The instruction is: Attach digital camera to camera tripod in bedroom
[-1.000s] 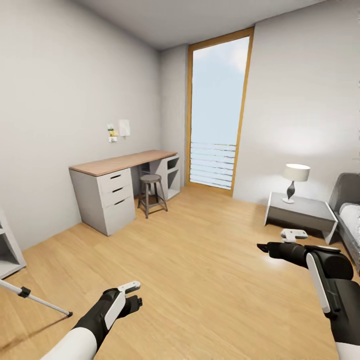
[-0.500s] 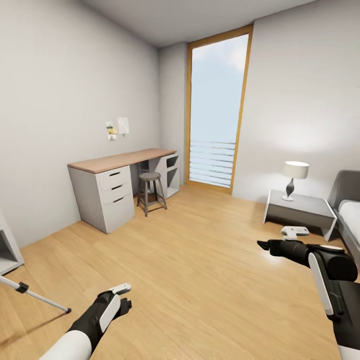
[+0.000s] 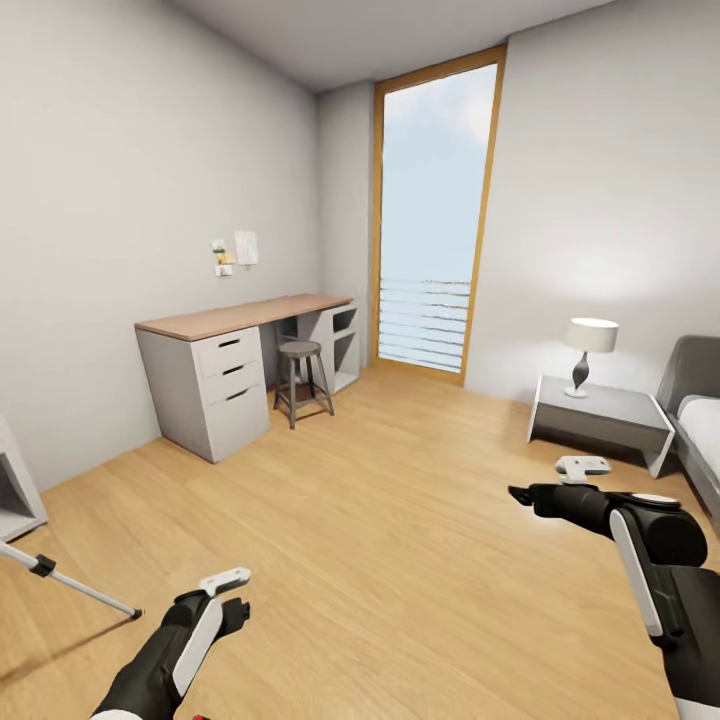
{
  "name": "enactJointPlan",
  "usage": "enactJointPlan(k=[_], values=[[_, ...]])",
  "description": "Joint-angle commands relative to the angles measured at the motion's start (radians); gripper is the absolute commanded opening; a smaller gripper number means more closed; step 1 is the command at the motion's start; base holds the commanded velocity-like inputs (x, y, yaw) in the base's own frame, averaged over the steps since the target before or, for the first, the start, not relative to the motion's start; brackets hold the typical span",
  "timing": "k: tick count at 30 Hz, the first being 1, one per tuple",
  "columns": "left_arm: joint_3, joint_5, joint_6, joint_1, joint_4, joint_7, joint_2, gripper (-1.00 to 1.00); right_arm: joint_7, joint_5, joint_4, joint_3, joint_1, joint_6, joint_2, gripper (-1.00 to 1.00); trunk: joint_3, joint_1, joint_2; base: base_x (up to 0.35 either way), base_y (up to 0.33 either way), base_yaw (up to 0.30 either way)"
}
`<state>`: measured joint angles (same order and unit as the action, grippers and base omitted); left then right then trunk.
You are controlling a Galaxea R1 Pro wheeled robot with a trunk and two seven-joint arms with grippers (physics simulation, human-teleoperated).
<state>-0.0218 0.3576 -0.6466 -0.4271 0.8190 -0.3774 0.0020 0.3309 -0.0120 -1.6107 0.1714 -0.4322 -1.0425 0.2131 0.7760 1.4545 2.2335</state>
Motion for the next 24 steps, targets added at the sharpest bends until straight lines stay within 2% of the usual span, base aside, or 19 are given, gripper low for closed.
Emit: enactJointPlan(k=[1,5,10,24], values=[[0.002,0.012,-0.015,0.014,0.03,-0.008,0.005,1.0,0.002,0.0,-0.001,-0.002,-0.001,-0.005,0.0,1.0,0.001,0.0,0.0,0.0,0.0,0.0],[0.006,0.015,-0.037,0.049,0.091,-0.003,0.017,1.0,0.002,0.0,-0.001,-0.01,0.001,-0.005,0.0,1.0,0.001,0.0,0.0,0.0,0.0,0.0],[0.008,0.01,-0.042,0.069,0.112,0.034,0.022,1.0,0.002,0.0,-0.001,-0.017,0.006,-0.005,0.0,1.0,0.001,0.0,0.0,0.0,0.057,-0.038],[0.011,0.006,-0.046,0.076,0.117,0.053,0.02,1.0,0.002,0.0,-0.002,-0.026,0.016,-0.005,-0.001,1.0,0.001,0.0,0.0,-0.008,0.288,-0.232]])
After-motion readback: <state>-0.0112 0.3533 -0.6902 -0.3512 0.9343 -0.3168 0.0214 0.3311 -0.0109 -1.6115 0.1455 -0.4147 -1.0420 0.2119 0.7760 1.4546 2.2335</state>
